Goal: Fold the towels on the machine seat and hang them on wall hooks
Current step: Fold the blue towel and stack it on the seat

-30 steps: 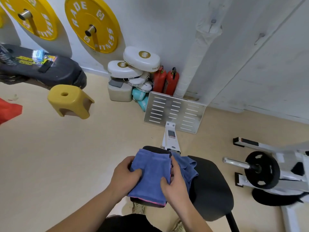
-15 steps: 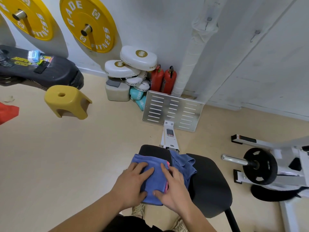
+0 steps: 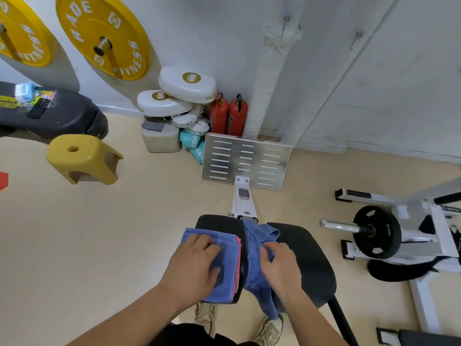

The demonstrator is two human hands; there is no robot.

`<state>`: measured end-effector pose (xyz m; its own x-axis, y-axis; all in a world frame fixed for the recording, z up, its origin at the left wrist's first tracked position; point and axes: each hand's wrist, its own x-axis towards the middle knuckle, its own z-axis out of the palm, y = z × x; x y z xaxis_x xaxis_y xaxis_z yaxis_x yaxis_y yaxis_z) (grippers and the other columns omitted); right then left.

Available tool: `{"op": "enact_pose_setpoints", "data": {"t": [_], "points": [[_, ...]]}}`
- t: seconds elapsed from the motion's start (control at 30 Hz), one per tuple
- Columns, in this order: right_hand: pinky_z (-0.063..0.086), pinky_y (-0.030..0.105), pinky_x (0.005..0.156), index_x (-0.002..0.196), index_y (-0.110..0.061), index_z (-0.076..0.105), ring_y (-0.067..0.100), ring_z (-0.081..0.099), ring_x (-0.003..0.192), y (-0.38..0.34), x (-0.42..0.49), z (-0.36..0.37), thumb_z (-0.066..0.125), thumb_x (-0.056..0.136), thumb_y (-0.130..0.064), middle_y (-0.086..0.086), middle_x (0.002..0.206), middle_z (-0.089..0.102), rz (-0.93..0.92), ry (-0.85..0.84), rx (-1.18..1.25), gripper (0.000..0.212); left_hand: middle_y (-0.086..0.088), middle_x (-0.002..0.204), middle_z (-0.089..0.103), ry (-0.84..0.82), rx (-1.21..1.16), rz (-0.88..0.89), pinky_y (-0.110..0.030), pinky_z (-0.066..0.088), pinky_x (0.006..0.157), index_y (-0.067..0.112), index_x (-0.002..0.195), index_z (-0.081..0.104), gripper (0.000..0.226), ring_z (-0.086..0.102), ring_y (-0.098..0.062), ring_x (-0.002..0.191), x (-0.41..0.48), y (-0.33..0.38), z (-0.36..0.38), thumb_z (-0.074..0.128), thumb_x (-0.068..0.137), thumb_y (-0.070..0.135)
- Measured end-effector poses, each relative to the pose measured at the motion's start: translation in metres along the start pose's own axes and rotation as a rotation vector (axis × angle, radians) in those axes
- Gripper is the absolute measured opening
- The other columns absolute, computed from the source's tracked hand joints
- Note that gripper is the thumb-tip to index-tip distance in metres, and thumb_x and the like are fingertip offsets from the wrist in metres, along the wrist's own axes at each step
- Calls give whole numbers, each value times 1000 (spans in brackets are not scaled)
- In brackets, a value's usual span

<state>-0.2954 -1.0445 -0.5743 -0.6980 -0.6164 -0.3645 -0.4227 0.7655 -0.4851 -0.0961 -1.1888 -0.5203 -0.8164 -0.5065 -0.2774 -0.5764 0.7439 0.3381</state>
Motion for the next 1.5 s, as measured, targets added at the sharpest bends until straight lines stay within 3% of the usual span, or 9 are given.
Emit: {"op": "enact_pose_setpoints", "data": {"t": [0.17, 0.27, 0.37, 0.57, 0.8, 1.07, 1.2, 1.37, 1.5], "points": [[45, 41, 99, 139, -26, 47, 28, 51, 124, 30, 33, 8, 45, 98, -46, 6, 132, 55, 130, -93, -348, 46, 14, 119, 61, 28, -169, -10, -25, 56, 79, 30, 120, 64, 30, 61, -8, 104, -2, 16, -9, 53, 94, 42], [40, 43, 103, 139, -28, 48, 29, 45, 128, 33, 45, 18, 45, 97, -52, 7, 138, 48, 164, -100, -488, 48, 18, 123, 57, 46, -218, -12, -6, 39, 72, 32, 128, 60, 32, 54, 0, 99, -10, 16, -8, 51, 99, 40], [40, 42, 98, 131, -32, 54, 28, 45, 124, 36, 50, 22, 49, 96, -51, 5, 133, 49, 163, -77, -501, 40, 22, 122, 55, 52, -237, -28, -14, 50, 77, 37, 127, 58, 30, 53, 1, 93, -17, 14, -9, 48, 99, 40], [45, 43, 77, 87, -12, 51, 19, 53, 72, 28, 26, -8, 55, 91, -16, 5, 75, 57, 338, 8, 319, 7, 23, 106, 56, 71, -318, 6, -7, 42, 74, 36, 115, 63, 21, 50, 4, 86, -23, 20, -11, 53, 97, 35], [34, 34, 62, 78, 7, 47, 26, 39, 67, 37, -55, -69, 58, 85, 8, 14, 71, 42, 445, 254, 737, 13, 21, 92, 60, 49, -468, 40, -18, 48, 77, 35, 105, 70, 18, 61, -6, 86, -22, 44, -10, 56, 93, 31], [59, 49, 75, 81, -1, 54, 35, 71, 85, 24, -111, -132, 55, 78, -1, 19, 85, 74, 184, 137, 818, 3, 19, 97, 63, -42, -517, 189, -22, 51, 79, 33, 103, 70, 16, 59, -1, 87, -21, 97, 1, 59, 91, 27], [57, 60, 73, 76, -1, 54, 52, 65, 79, 23, -131, -175, 57, 68, -12, 36, 81, 65, 18, 25, 847, 14, 29, 106, 56, 12, -593, 236, -11, 48, 83, 42, 117, 59, 26, 59, 2, 100, -18, 137, -12, 61, 94, 31], [62, 43, 74, 79, -4, 56, 41, 73, 86, 39, -161, -228, 54, 72, 4, 24, 88, 74, -205, -91, 893, 11, 28, 121, 59, -36, -720, 351, -11, 45, 96, 40, 128, 58, 40, 58, 2, 116, -24, 201, -41, 66, 91, 24], [59, 35, 76, 80, 2, 55, 35, 72, 88, 70, -187, -263, 48, 68, 15, 21, 90, 74, -309, -118, 902, 19, 11, 83, 63, -200, -730, 423, -20, 46, 75, 30, 95, 67, 8, 57, 1, 81, -40, 267, -47, 70, 88, 26]]}}
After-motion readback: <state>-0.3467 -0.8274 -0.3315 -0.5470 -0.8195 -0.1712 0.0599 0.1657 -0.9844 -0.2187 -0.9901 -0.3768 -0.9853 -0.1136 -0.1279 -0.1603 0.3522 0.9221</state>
